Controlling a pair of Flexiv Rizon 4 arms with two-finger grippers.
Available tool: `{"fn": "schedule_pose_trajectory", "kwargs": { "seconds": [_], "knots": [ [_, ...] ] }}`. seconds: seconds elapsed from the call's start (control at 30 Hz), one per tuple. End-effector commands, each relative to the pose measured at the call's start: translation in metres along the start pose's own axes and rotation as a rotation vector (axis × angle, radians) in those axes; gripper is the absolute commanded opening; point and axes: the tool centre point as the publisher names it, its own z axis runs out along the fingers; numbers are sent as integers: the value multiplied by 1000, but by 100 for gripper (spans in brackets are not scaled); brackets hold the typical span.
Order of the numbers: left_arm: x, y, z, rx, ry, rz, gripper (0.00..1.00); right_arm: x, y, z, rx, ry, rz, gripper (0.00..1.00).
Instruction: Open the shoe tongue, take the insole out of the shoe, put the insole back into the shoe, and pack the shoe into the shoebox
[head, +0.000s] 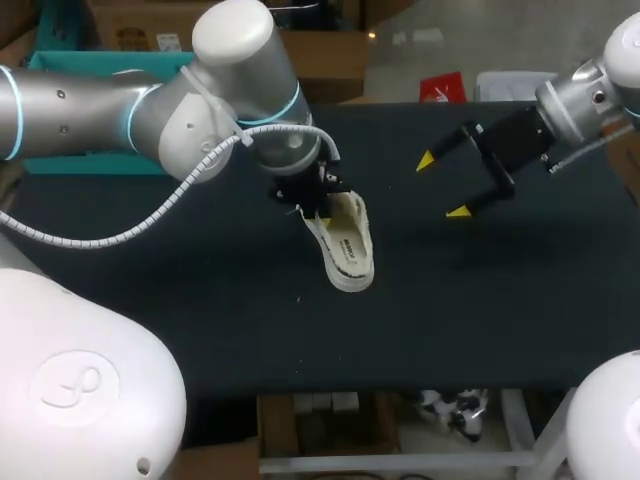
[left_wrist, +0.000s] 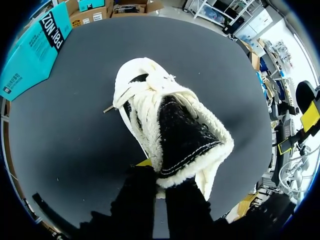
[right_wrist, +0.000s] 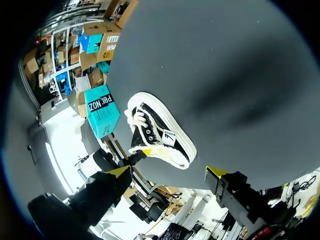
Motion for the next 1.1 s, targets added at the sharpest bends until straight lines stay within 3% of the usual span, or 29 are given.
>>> {"fn": "schedule_pose_trajectory", "kwargs": {
  "seconds": [0.03,0.2,0.3,0.53,0.77,0.9,0.93,1.0,1.07,1.1],
  "knots": [
    [6,1,-3,7,-34,1,0,4,-4,1,-78,-43,-12,100],
    [6,-1,-6,7,-52,42,0,8,-13,3,-173,-120,-18,100],
    [1,-4,-4,17,-88,109,0,8,-14,3,-178,-128,-10,100],
    [-19,-13,-11,75,-35,318,0,8,-14,3,-178,-128,-10,100],
    [-50,-30,-31,130,49,434,0,8,-14,3,-178,-128,-10,100],
    [-58,-38,-39,152,84,541,0,18,-11,8,-145,-178,-174,100],
    [-59,-40,-42,155,94,566,0,19,-10,8,-153,-194,-159,100],
    [-60,-43,-48,166,109,635,0,23,-10,7,-117,-221,-307,100],
    [-60,-46,-56,173,108,698,0,24,-9,3,-113,-223,-363,100],
    [-59,-49,-61,178,108,739,0,25,-10,1,-75,-242,-497,100]
  ]
}}
